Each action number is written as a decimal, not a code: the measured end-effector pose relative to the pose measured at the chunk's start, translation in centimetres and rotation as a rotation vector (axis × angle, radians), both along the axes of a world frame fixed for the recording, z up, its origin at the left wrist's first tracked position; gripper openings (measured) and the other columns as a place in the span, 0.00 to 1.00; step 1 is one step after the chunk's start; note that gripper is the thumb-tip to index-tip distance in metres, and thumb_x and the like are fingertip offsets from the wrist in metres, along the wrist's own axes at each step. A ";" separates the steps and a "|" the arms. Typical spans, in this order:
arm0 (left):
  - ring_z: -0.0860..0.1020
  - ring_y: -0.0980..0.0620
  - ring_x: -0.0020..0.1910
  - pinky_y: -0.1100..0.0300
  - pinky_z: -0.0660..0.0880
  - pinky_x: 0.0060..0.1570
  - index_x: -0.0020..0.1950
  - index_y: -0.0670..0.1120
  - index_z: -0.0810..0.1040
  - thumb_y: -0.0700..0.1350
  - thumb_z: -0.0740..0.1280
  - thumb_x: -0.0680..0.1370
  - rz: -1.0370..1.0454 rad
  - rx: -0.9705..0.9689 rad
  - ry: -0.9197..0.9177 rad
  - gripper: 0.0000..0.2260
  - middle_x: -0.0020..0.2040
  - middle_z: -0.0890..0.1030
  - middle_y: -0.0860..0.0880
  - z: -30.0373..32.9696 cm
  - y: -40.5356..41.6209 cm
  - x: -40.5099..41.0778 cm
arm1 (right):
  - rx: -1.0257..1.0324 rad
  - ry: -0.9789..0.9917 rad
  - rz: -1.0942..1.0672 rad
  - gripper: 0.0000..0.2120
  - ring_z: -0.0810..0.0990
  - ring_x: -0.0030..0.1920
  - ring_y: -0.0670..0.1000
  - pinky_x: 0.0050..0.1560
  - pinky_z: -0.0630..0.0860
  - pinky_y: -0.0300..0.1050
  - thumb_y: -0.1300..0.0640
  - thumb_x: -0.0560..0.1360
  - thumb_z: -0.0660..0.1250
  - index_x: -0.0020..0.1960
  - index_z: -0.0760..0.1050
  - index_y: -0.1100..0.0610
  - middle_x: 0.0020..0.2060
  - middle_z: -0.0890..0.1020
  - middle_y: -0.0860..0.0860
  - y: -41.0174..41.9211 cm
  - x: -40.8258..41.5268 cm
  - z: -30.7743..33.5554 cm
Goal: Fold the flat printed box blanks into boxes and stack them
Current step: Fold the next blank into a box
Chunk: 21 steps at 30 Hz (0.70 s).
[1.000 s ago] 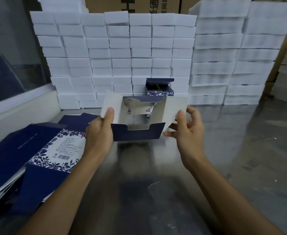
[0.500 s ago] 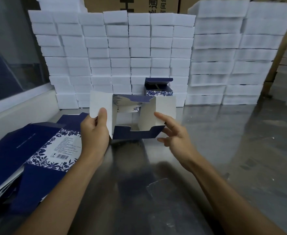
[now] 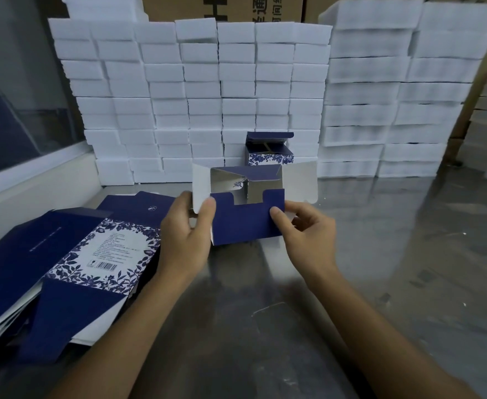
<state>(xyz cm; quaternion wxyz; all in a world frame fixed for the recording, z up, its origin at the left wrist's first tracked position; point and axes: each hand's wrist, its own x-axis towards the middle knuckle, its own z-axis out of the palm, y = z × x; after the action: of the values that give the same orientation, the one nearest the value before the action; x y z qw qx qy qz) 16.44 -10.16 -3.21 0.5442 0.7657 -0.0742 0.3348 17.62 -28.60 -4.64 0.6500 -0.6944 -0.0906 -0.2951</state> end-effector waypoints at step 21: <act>0.82 0.55 0.36 0.58 0.80 0.43 0.37 0.40 0.77 0.45 0.64 0.80 0.048 -0.168 0.162 0.14 0.32 0.82 0.51 -0.8 -2.2 0.3 | -0.120 0.139 0.201 0.22 0.74 0.29 0.49 0.35 0.73 0.45 0.49 0.79 0.69 0.35 0.78 0.66 0.28 0.79 0.59 2.2 -0.8 -0.7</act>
<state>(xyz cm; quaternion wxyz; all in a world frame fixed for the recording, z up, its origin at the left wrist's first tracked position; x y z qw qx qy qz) 16.70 -12.40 -4.00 0.6027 0.7434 0.0166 0.2897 16.85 -26.39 -5.34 0.6382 -0.7383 -0.1322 -0.1735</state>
